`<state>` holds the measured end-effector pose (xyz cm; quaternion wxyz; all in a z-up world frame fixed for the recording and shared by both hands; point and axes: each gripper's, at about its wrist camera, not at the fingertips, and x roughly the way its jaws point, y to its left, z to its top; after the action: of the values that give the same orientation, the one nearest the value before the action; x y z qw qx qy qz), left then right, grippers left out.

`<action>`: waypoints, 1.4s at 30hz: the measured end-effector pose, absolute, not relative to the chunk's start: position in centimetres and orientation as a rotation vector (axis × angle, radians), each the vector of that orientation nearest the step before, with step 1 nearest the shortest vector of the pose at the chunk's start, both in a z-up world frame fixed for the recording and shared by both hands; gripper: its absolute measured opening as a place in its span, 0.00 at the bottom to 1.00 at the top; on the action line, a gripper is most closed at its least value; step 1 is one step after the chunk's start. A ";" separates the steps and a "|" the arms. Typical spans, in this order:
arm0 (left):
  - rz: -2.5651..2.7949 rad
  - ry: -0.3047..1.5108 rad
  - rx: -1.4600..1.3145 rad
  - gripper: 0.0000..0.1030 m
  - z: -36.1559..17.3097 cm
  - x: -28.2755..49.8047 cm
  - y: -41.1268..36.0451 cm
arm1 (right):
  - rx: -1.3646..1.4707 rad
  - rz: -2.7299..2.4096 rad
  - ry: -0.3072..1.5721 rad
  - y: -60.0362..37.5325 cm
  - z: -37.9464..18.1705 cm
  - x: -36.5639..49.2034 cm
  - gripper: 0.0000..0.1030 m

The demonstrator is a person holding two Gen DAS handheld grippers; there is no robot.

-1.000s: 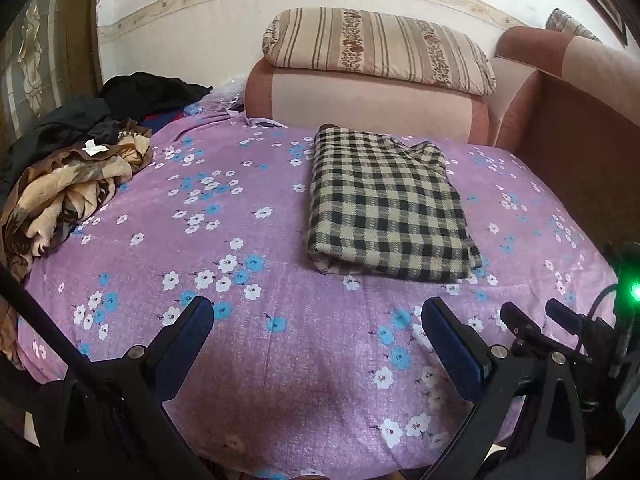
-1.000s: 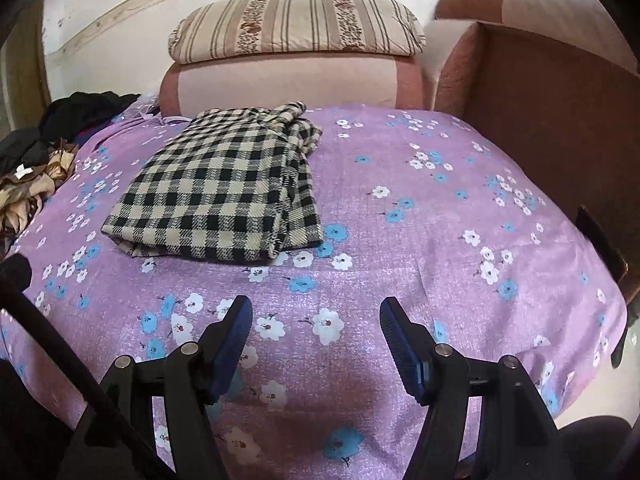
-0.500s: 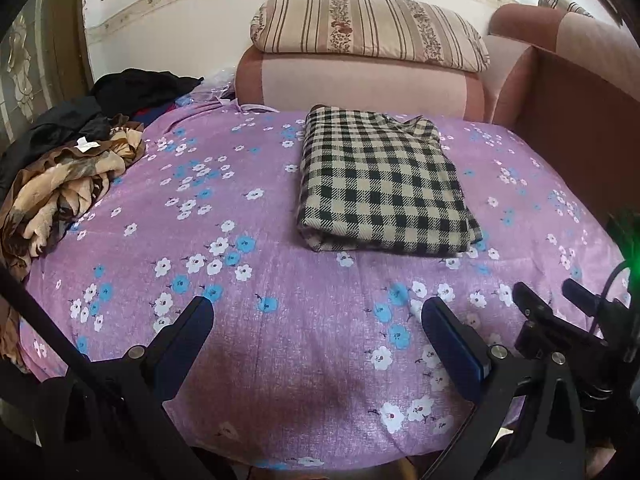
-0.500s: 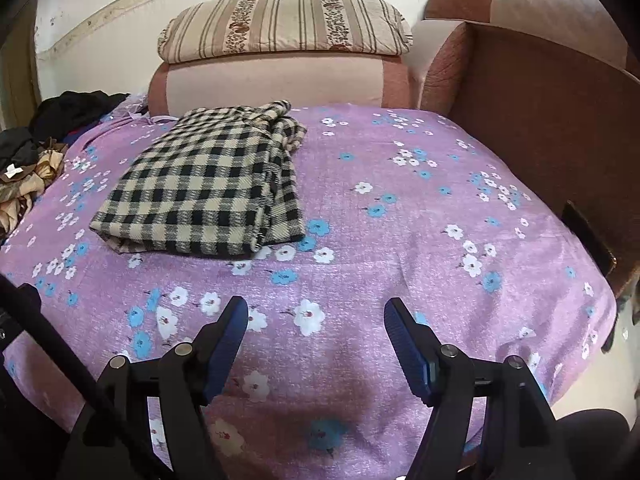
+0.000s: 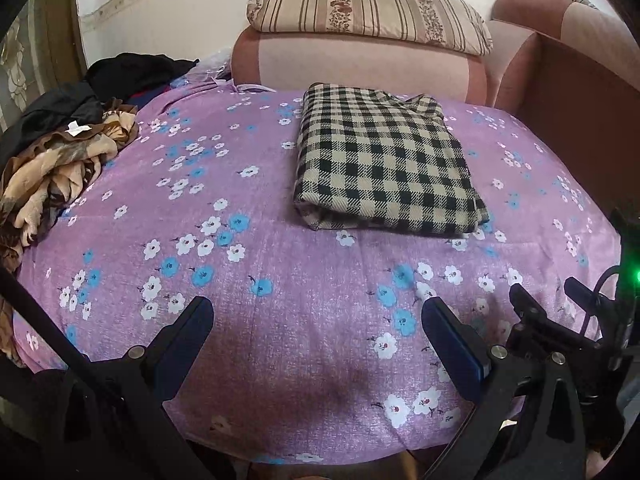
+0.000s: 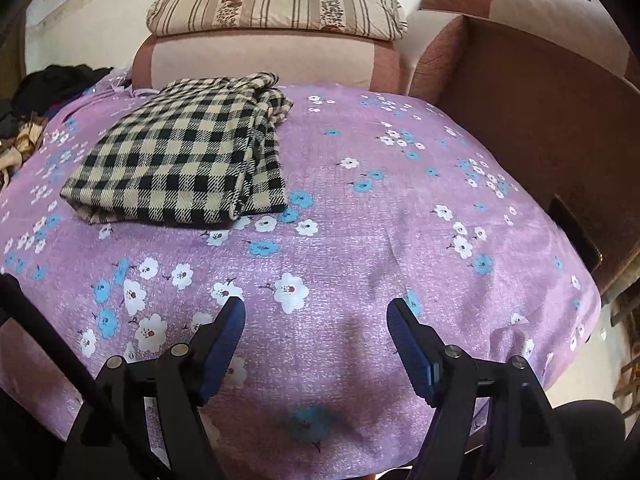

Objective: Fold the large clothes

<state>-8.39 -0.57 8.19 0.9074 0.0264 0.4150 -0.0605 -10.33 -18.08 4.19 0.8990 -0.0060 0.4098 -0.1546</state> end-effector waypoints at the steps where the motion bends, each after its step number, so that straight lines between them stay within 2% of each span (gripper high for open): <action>1: -0.121 0.861 0.056 1.00 8.1 -8.3 -0.6 | -0.024 -0.320 0.850 -17.9 4.1 -10.3 0.75; 42: -0.129 0.946 0.031 1.00 6.4 -7.8 -0.7 | -0.068 -0.337 0.830 -17.0 4.4 -10.4 0.78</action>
<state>-7.83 -0.67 6.35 0.8882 0.0151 0.4550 -0.0620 -10.38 -16.98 4.35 0.9007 -0.0328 0.4013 -0.1630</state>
